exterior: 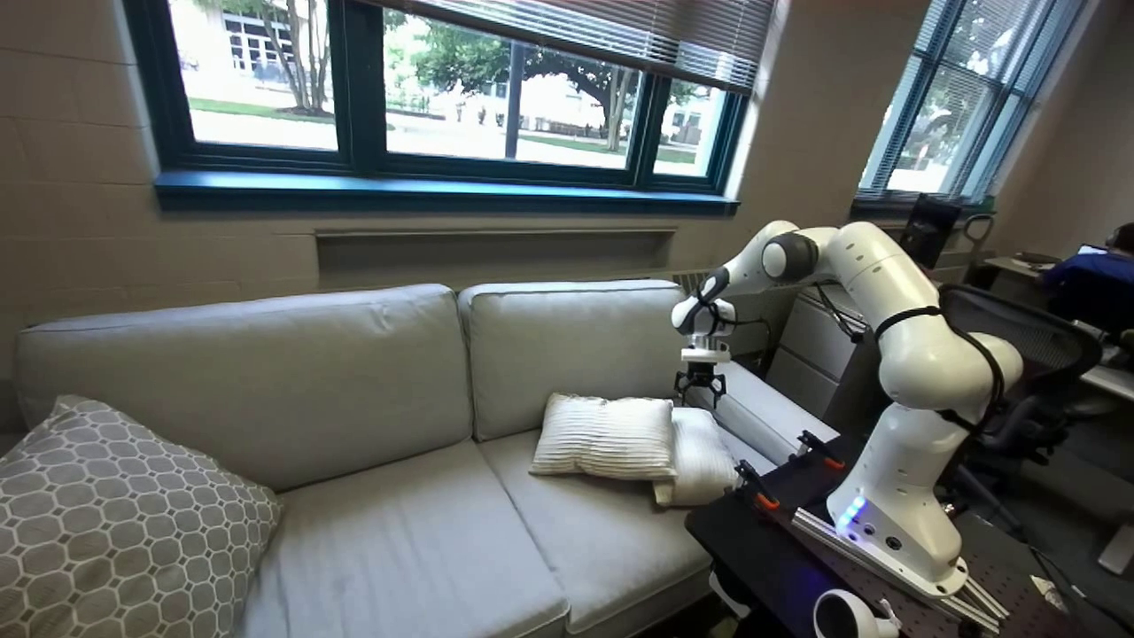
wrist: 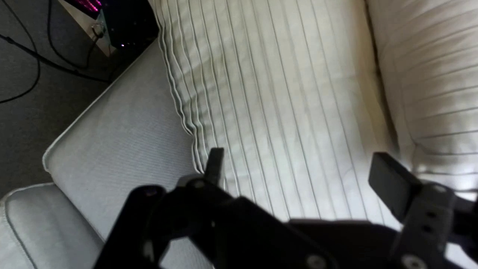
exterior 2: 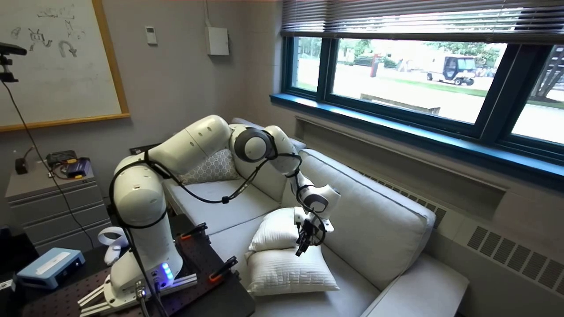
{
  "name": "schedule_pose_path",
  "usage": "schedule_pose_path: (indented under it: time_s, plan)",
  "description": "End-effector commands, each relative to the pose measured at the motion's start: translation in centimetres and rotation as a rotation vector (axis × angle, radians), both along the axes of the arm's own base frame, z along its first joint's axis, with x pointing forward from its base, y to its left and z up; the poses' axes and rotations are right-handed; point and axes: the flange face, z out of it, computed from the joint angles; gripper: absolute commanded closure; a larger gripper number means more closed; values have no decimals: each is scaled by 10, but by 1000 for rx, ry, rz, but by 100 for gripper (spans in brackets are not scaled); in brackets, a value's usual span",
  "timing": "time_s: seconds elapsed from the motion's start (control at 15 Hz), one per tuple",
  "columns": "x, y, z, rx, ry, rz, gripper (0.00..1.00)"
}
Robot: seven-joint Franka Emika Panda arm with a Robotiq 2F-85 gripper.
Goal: Put the two pillows properly on the right side of the couch
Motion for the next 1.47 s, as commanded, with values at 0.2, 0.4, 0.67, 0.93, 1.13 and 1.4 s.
schedule_pose_path:
  time_s: [0.2,0.4,0.67,0.93,1.13,1.4]
  plan:
    - [22,-44,-77,5,-190,-259,0]
    - [24,-68,-102,-19,-304,-381,0]
    - [17,-98,-118,-32,-330,-490,0]
    - [15,-114,-123,-38,-314,-550,27]
    - [16,-109,-112,14,-274,-553,4]
    - [28,-88,-107,130,-222,-532,1]
